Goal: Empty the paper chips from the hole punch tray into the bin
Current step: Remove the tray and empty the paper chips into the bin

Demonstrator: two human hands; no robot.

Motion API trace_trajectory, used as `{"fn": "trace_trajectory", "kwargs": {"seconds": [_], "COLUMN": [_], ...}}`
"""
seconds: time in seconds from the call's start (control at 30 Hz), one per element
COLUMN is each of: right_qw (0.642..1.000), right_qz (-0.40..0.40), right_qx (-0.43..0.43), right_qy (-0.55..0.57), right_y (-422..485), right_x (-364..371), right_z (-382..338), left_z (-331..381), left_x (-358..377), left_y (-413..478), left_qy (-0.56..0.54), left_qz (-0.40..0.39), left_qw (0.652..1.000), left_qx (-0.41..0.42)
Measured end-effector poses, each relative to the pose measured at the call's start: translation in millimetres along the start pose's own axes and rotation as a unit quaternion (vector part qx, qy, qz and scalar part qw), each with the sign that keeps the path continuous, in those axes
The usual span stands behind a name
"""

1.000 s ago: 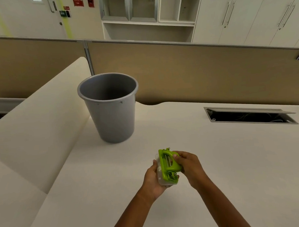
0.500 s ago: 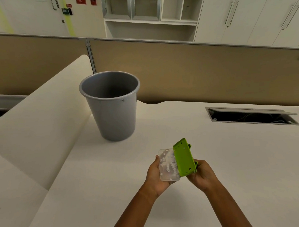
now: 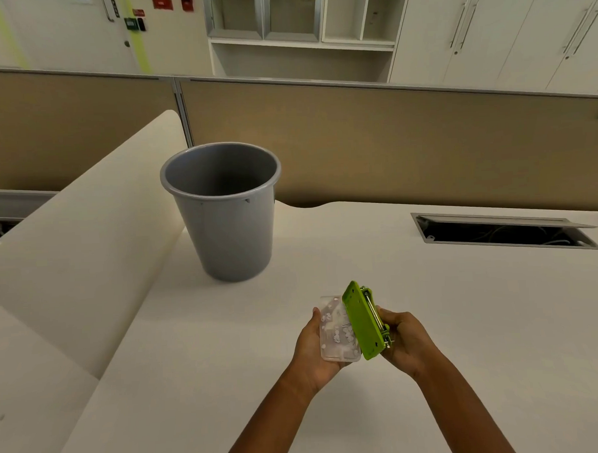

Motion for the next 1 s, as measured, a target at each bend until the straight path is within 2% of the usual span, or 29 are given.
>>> {"fn": "trace_trajectory", "kwargs": {"seconds": [0.17,0.43,0.7,0.87,1.0], "right_qw": [1.000,0.999,0.996,0.998,0.997], "right_qz": [-0.017,0.019,-0.078,-0.032,-0.047], "right_qx": [0.011,0.032,0.025,0.056,0.056], "right_qy": [0.001,0.036,0.048,0.029,0.004], "right_y": [3,6,8,10,8], "right_x": [-2,-12,-8,-17,-17], "right_z": [3,12,17,19,20], "left_z": [-2,-2,-1,-1,-1], "left_x": [-1,-5,-7,-8,-4], "left_y": [0,-1,-1,0,0], "left_qy": [-0.003,0.011,0.035,0.016,0.004], "left_qz": [0.000,0.022,0.038,0.028,0.006], "left_qw": [1.000,1.000,0.999,0.999,1.000], "left_qx": [-0.002,0.000,-0.002,-0.001,-0.003]}}
Point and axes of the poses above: each hand's wrist, its own y-axis towards the middle knuckle, its own x-axis out of the palm, z = x × y, the point moved 7 cm from there along y, towards the middle knuckle, and after that the axes turned 5 degrees about -y, right-handed, at the moved point
